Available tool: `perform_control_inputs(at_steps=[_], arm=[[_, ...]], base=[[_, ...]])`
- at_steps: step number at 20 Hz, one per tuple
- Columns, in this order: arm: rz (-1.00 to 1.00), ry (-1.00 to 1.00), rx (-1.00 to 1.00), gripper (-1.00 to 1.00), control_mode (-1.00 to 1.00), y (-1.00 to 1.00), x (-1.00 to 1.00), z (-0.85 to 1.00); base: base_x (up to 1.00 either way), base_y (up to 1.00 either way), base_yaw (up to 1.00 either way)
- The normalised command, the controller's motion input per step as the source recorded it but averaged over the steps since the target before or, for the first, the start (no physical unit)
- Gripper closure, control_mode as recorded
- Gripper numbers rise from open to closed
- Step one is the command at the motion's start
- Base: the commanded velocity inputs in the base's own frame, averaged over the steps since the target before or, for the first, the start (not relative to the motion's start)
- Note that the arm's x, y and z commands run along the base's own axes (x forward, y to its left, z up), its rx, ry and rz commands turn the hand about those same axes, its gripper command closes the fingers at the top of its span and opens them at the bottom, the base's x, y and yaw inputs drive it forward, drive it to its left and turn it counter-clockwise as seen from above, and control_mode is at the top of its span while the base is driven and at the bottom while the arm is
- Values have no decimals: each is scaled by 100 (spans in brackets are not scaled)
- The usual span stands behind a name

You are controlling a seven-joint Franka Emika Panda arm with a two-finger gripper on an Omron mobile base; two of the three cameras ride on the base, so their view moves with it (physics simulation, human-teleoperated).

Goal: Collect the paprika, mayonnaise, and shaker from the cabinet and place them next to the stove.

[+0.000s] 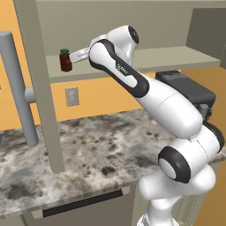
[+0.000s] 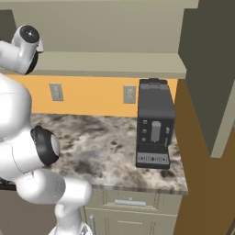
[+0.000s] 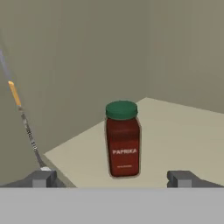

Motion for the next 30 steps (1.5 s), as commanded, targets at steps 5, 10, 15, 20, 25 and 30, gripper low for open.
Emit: perform_control_inputs(at_steps=[5, 10, 15, 20, 25, 30], arm=[[1, 0, -4, -100, -100, 0, 14, -8], [0, 0, -7, -100, -100, 13, 3, -9], [0, 2, -3, -100, -100, 19, 18, 0], [0, 0, 0, -100, -100, 1, 23, 0], [0, 2, 0, -100, -100, 1, 1, 0], [0, 1, 0, -100, -100, 14, 3, 0]], base=[[0, 0, 0], [0, 0, 0], [0, 0, 0], [0, 0, 0], [0, 0, 0], [0, 0, 0]])
